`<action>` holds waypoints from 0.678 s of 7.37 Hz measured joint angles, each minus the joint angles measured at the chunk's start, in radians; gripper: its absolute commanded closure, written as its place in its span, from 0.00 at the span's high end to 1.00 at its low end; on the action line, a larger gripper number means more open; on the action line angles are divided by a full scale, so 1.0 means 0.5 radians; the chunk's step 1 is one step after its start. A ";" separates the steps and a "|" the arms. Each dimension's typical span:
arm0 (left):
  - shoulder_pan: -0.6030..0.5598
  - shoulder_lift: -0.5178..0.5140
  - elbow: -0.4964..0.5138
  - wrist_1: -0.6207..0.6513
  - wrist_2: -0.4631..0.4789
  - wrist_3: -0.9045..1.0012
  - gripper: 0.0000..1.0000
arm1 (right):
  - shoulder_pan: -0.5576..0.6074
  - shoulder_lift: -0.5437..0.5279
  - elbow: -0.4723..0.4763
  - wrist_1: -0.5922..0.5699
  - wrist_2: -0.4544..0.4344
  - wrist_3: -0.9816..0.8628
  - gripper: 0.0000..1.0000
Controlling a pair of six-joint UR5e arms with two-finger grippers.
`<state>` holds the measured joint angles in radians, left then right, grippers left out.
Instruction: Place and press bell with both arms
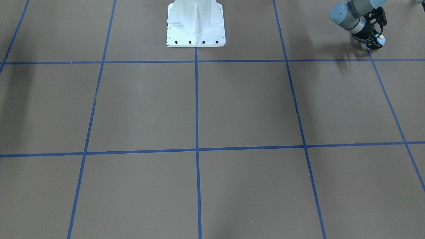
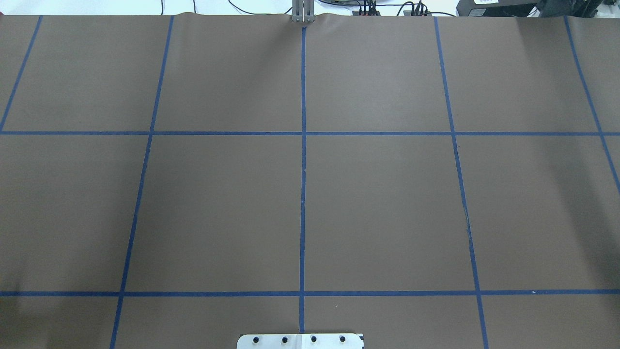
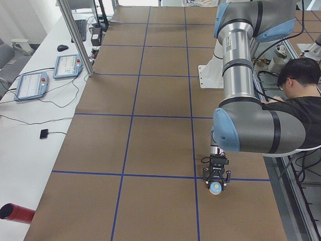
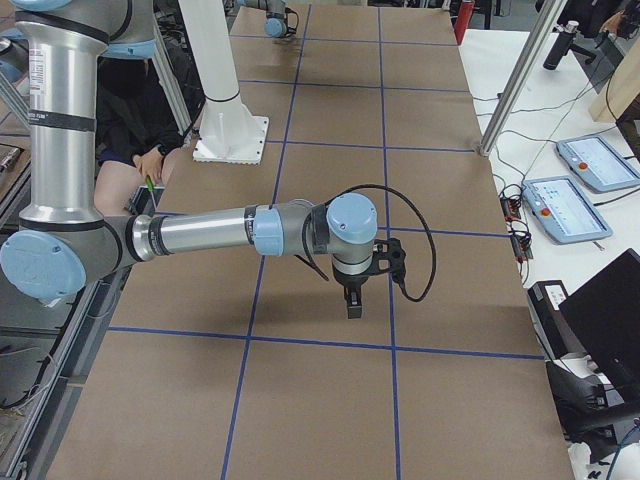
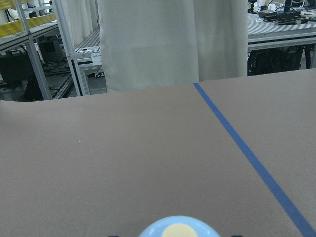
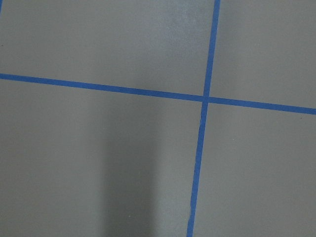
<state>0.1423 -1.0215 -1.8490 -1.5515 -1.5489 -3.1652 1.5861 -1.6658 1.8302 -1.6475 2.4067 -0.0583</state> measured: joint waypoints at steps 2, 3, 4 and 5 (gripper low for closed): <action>0.017 0.049 -0.050 -0.004 -0.003 -0.046 0.00 | 0.000 0.000 0.000 -0.001 0.000 0.000 1.00; 0.017 0.124 -0.128 -0.004 -0.003 -0.047 0.00 | 0.000 -0.001 0.000 -0.002 0.001 0.000 1.00; 0.016 0.216 -0.242 -0.002 -0.004 -0.020 0.00 | 0.000 -0.003 0.000 -0.003 0.002 0.000 1.00; 0.012 0.312 -0.378 0.002 -0.004 0.047 0.00 | 0.000 -0.005 -0.001 -0.003 0.003 0.000 1.00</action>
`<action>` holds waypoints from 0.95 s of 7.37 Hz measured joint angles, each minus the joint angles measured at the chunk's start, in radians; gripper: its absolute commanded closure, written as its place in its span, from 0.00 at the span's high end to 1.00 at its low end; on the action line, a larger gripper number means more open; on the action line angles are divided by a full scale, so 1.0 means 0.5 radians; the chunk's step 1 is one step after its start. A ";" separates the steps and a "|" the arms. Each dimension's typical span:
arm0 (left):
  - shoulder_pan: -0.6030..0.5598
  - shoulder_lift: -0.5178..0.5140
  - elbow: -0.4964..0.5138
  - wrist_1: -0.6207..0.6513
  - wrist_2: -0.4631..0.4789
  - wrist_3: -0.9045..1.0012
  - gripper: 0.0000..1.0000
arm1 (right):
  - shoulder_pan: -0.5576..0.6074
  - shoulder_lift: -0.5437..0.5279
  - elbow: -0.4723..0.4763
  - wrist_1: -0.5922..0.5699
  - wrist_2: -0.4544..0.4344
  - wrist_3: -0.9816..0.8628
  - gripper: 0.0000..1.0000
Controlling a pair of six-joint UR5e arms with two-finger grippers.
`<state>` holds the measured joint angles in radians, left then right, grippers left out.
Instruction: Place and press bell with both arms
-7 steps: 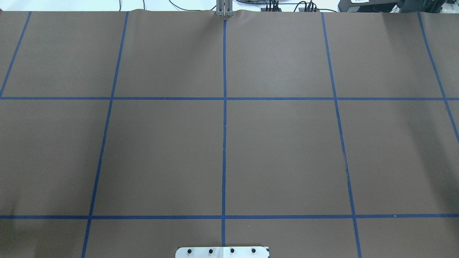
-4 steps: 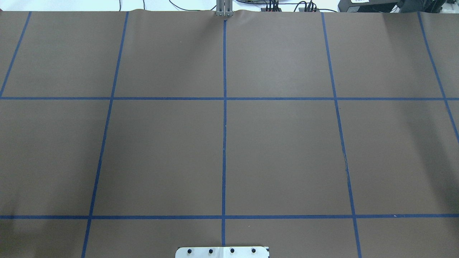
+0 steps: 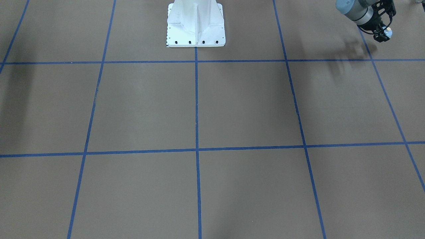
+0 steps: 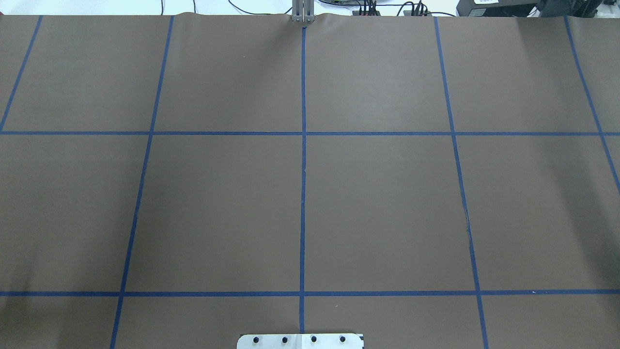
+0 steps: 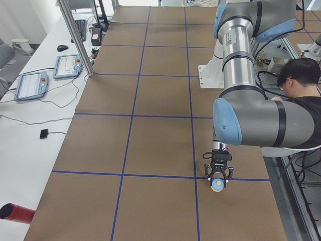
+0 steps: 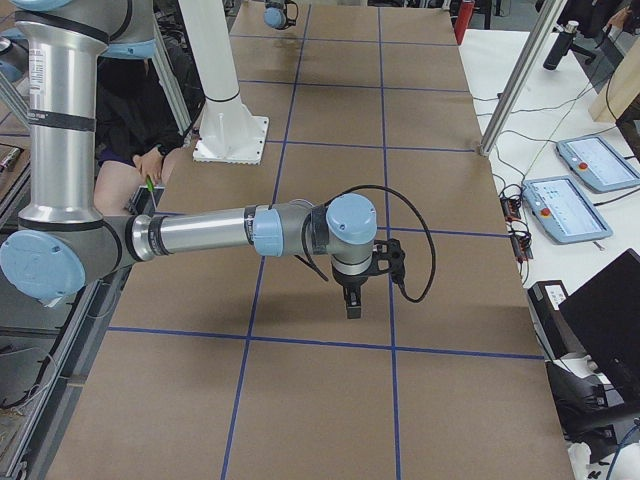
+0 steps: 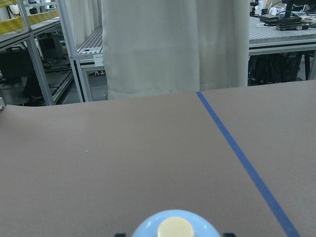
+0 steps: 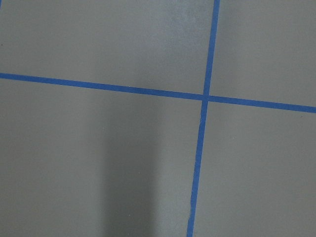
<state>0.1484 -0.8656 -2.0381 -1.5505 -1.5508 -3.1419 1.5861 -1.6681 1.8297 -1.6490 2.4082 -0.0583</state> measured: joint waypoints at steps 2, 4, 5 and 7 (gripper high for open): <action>-0.035 0.181 -0.276 0.017 -0.006 0.244 0.00 | 0.000 0.001 -0.007 0.000 0.000 0.001 1.00; -0.255 0.185 -0.485 0.151 -0.080 0.618 0.00 | 0.000 0.007 -0.011 0.000 0.000 0.003 1.00; -0.442 0.085 -0.548 0.267 -0.102 0.860 0.00 | 0.000 0.009 -0.011 0.000 0.001 0.003 1.00; -0.893 -0.264 -0.568 0.405 -0.027 1.510 0.00 | 0.000 0.010 -0.010 0.000 0.025 0.003 1.00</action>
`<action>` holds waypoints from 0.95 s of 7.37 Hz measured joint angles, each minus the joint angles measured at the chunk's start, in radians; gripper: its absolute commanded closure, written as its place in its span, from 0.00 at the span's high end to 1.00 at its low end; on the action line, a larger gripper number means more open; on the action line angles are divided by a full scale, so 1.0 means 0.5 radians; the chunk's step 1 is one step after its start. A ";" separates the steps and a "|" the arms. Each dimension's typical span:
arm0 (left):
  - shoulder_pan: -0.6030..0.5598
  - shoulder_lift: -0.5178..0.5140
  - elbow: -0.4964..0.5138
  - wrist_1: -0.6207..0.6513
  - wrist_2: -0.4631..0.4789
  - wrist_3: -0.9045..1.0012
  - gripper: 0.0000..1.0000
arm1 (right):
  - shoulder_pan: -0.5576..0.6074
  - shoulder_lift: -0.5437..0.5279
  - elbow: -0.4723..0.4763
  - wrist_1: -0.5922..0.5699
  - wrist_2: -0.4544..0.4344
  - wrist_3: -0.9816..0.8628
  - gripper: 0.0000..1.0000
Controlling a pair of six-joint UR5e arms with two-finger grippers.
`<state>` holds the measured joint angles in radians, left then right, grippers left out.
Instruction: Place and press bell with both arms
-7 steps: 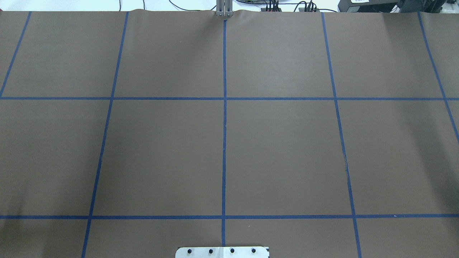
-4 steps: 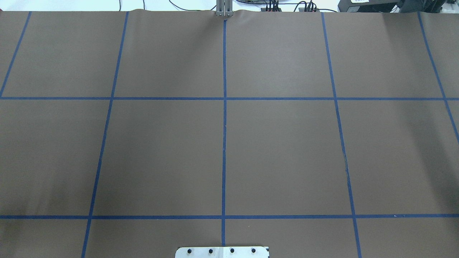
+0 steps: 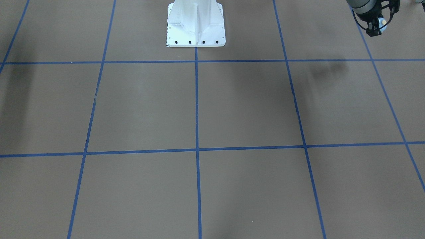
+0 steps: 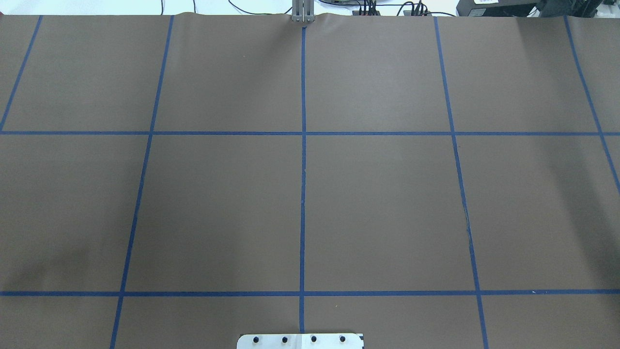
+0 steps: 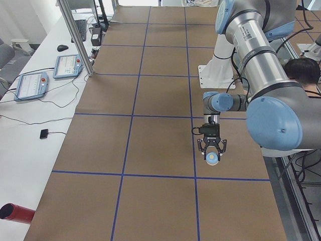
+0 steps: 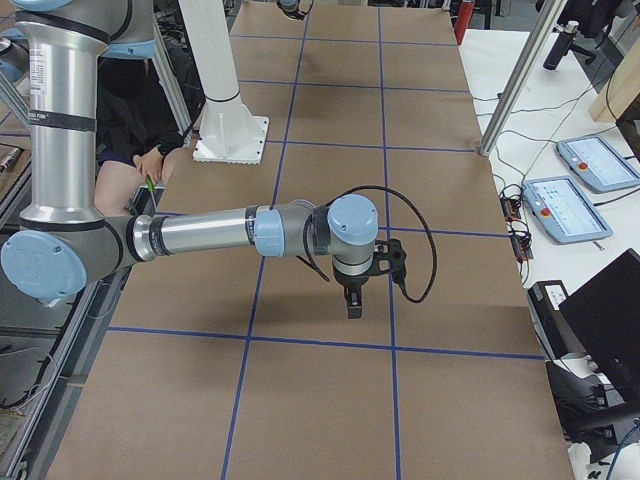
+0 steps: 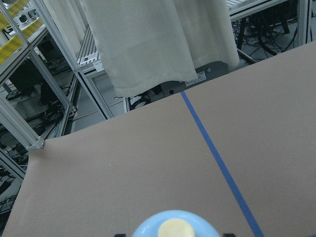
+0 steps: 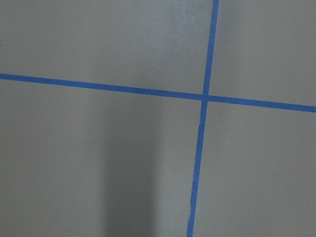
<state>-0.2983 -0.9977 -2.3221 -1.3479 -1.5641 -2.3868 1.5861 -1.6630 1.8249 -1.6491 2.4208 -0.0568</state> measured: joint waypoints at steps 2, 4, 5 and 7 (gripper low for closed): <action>-0.320 -0.386 0.037 0.028 0.185 0.641 0.00 | -0.001 0.000 -0.004 0.000 0.025 0.000 1.00; -0.499 -0.818 0.074 0.030 0.373 1.174 0.00 | -0.003 0.002 -0.009 -0.001 0.028 -0.001 1.00; -0.551 -1.090 0.106 0.028 0.452 1.448 0.00 | -0.003 0.003 -0.010 0.000 0.028 -0.002 1.00; -0.614 -1.579 0.184 -0.008 0.505 1.905 0.00 | -0.005 0.007 -0.011 0.000 0.025 -0.003 1.00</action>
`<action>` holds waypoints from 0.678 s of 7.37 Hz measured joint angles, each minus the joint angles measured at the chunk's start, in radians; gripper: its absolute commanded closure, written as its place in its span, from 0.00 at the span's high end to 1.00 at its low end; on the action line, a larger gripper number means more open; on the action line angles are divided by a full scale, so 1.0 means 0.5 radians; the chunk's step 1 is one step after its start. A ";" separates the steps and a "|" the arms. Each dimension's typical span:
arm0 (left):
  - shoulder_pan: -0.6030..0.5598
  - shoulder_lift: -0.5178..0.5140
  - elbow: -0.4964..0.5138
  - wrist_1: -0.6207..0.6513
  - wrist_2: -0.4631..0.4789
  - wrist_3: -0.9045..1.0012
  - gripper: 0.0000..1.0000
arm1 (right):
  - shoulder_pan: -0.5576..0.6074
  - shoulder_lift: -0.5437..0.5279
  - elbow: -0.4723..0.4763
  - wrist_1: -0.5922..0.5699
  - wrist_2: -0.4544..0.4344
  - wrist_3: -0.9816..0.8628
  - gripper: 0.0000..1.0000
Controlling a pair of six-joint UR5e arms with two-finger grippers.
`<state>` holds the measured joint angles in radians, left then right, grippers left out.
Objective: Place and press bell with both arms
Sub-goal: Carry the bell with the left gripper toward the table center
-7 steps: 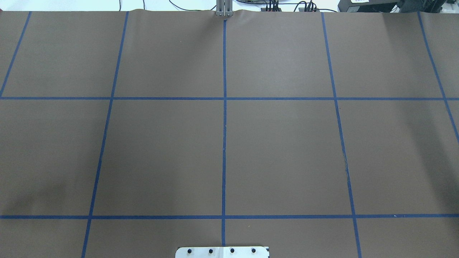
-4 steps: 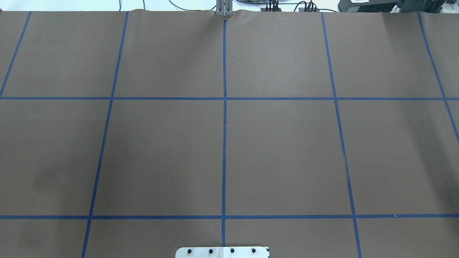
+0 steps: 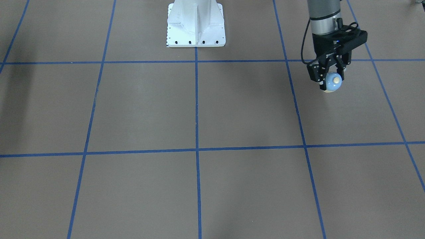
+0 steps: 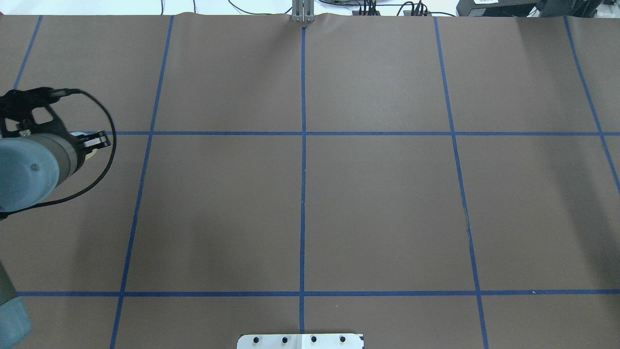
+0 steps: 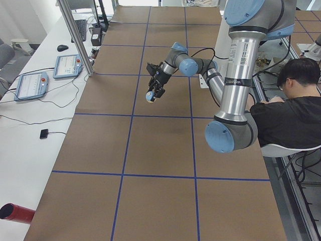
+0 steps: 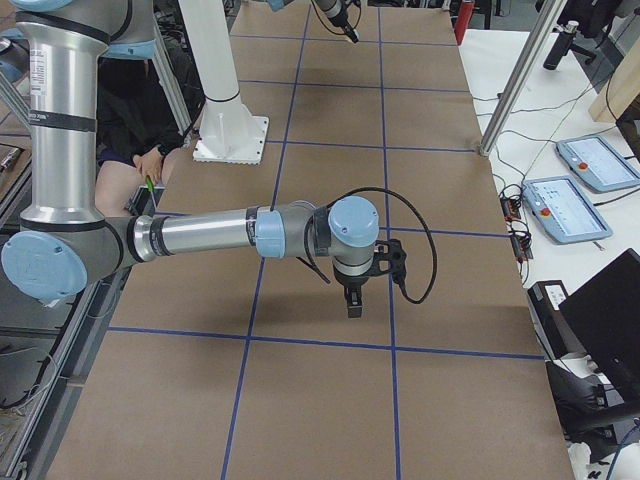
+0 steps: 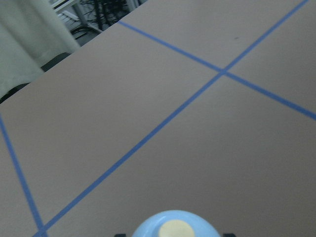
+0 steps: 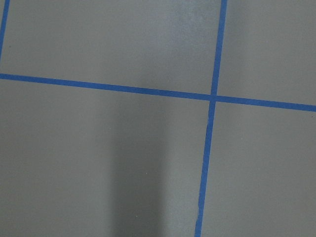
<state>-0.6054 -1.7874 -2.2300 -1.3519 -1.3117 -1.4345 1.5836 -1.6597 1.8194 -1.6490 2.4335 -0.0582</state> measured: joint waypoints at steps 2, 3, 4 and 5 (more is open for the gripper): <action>-0.012 -0.277 0.218 -0.324 0.009 0.311 0.00 | -0.001 0.006 0.000 0.002 0.001 -0.002 1.00; -0.012 -0.333 0.395 -0.665 0.011 0.432 0.00 | -0.001 0.010 0.000 0.003 0.002 -0.003 1.00; -0.010 -0.356 0.581 -1.051 0.012 0.549 0.00 | -0.001 0.012 0.000 0.003 0.002 -0.003 1.00; -0.009 -0.386 0.755 -1.394 0.010 0.677 0.00 | -0.001 0.014 0.000 0.003 0.003 -0.002 1.00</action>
<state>-0.6098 -1.9805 -1.8525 -2.0488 -1.3065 -1.0961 1.5831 -1.6529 1.8193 -1.6475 2.4347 -0.0592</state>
